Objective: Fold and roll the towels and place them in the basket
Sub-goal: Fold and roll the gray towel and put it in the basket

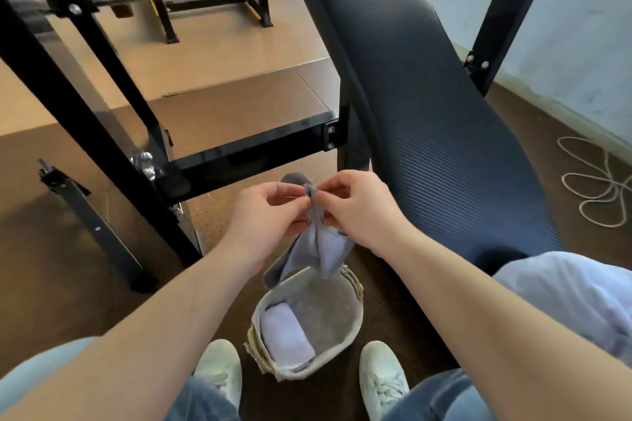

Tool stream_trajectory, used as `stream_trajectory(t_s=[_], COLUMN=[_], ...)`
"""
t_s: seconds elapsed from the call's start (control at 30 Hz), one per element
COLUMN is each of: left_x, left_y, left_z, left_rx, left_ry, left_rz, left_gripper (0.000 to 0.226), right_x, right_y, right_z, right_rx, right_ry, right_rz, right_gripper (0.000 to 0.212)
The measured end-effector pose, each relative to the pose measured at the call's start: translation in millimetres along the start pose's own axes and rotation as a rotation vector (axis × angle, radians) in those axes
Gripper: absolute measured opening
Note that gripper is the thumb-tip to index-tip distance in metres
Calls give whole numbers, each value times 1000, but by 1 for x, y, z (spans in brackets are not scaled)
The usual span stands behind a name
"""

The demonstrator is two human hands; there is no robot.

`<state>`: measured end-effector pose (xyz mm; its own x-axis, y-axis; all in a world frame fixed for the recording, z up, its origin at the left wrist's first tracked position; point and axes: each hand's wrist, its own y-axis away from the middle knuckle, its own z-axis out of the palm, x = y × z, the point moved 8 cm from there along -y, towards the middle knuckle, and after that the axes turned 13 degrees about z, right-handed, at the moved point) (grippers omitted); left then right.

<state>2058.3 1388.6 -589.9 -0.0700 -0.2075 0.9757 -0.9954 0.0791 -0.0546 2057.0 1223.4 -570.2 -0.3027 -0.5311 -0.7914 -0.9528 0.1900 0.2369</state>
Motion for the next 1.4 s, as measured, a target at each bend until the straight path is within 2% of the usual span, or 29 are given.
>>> stream_trajectory(t_s=[0.2,0.37,0.5,0.57,0.7,0.87,1.0,1.23,1.33,1.4], left_x=[-11,-17,-23,-21,-9,4,2,12,11,6], left_y=[-3,-4,-4,-4,-9,-23,-21,-24,-25,-25], left_z=[7,13,18,21,23,12,23,27,29,30], left_rx=[7,34,47,21,-60,-161,-287,-322,-377,-443], left_ry=[176,230,285,232,104,-346,-503,-496,-442,-346], left_rz=[-125,-178,-220,-197,-117,111,189,293,243,141], left_gripper=[18,19,21,19,12,13,17,15,14,13], right_x=[3,5,0,2,10,15,17,14,14,15], right_y=[2,2,8,8,3,-1,-2,1,3,3], right_z=[2,-1,3,2,-5,-10,-14,-20,-24,-28], right_rx=[1,54,31,52,74,60,47,-63,-109,-135], right_ry=[90,98,184,178,123,132,83,73,106,135], right_rz=[-41,-74,-160,-169,-154,-126,-115,-147,-164,-166], right_gripper=[16,13,18,20,11,21,21,17,14,12])
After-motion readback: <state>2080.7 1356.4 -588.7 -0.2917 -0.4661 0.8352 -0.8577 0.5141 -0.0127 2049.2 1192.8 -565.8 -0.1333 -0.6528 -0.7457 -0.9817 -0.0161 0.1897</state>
